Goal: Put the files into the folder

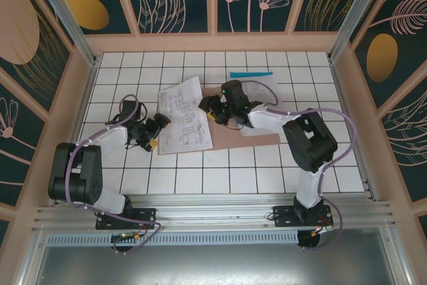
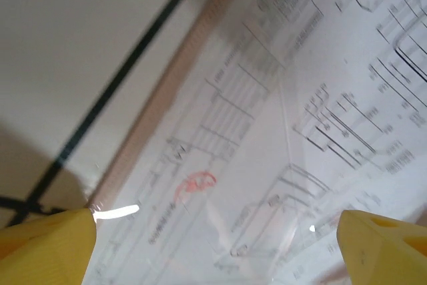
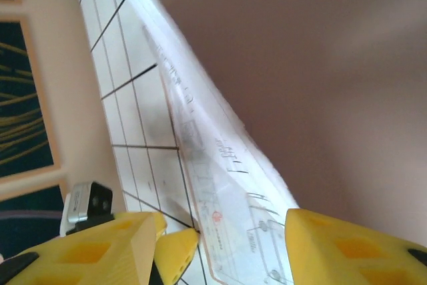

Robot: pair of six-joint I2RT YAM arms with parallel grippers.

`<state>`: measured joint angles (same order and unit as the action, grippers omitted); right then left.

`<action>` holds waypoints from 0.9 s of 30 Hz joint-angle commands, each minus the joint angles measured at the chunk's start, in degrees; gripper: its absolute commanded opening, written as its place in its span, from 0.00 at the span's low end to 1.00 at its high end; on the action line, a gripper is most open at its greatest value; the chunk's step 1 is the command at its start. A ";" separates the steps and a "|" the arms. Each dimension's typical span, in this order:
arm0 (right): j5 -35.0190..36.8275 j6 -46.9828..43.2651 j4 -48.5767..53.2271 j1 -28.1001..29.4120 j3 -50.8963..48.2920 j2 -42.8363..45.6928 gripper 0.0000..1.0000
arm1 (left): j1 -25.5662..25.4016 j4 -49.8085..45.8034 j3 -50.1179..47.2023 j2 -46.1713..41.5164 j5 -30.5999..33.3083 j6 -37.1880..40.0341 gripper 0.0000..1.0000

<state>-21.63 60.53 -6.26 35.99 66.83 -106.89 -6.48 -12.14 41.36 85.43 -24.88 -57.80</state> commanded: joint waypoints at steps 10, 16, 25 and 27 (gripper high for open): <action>8.32 4.56 21.57 -2.09 2.94 2.03 0.53 | -7.11 4.90 9.15 6.90 -6.73 -4.28 0.91; 8.14 4.84 23.30 -0.53 6.95 -2.02 0.53 | -10.30 8.48 9.62 11.89 -6.57 -4.79 0.90; 9.53 5.67 24.26 0.10 9.89 -6.50 0.53 | -10.58 9.86 5.41 12.30 -6.58 -4.08 0.90; 10.40 5.18 24.28 0.09 10.39 -7.27 0.53 | -10.65 9.77 4.93 12.29 -6.40 -3.91 0.90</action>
<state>-14.06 65.32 16.23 35.59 74.81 -112.99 -16.84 -2.81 47.90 97.47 -31.09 -61.82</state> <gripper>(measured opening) 0.529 0.901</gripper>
